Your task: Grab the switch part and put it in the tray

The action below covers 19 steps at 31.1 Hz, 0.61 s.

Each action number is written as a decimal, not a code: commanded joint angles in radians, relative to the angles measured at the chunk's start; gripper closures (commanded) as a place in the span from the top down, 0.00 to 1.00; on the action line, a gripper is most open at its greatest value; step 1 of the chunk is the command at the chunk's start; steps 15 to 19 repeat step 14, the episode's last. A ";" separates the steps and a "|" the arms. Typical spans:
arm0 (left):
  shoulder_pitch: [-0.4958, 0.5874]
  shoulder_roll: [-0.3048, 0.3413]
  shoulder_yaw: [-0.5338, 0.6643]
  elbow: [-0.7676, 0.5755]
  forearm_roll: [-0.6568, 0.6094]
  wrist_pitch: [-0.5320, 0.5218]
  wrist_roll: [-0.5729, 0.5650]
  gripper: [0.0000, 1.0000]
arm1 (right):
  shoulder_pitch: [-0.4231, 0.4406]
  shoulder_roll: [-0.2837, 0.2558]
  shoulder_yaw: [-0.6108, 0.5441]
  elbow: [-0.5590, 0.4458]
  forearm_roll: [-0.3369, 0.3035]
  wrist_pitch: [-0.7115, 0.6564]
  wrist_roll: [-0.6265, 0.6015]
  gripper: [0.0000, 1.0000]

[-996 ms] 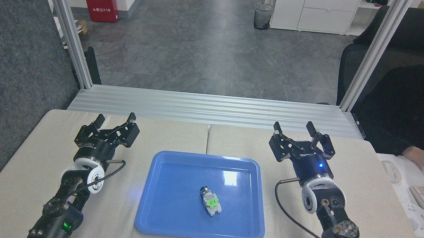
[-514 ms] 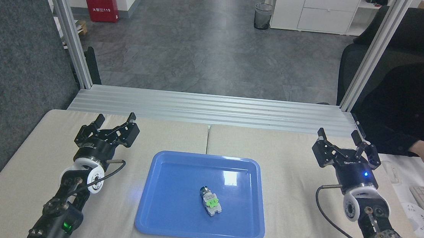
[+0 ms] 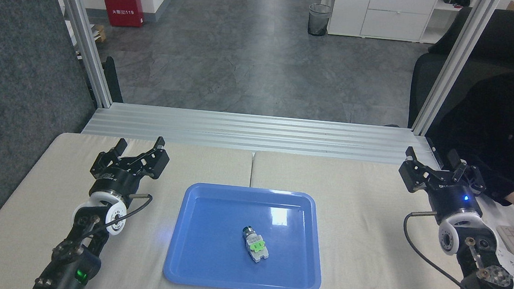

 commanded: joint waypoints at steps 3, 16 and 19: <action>-0.001 0.000 0.000 0.000 0.000 0.000 0.001 1.00 | -0.060 -0.033 0.030 0.159 0.016 0.004 -0.078 0.95; -0.001 0.000 -0.001 0.000 0.000 0.000 0.001 1.00 | -0.091 -0.015 0.022 0.218 -0.016 -0.013 -0.124 0.95; -0.001 0.000 -0.001 0.000 0.000 0.000 0.001 1.00 | -0.091 -0.015 0.022 0.218 -0.016 -0.013 -0.124 0.95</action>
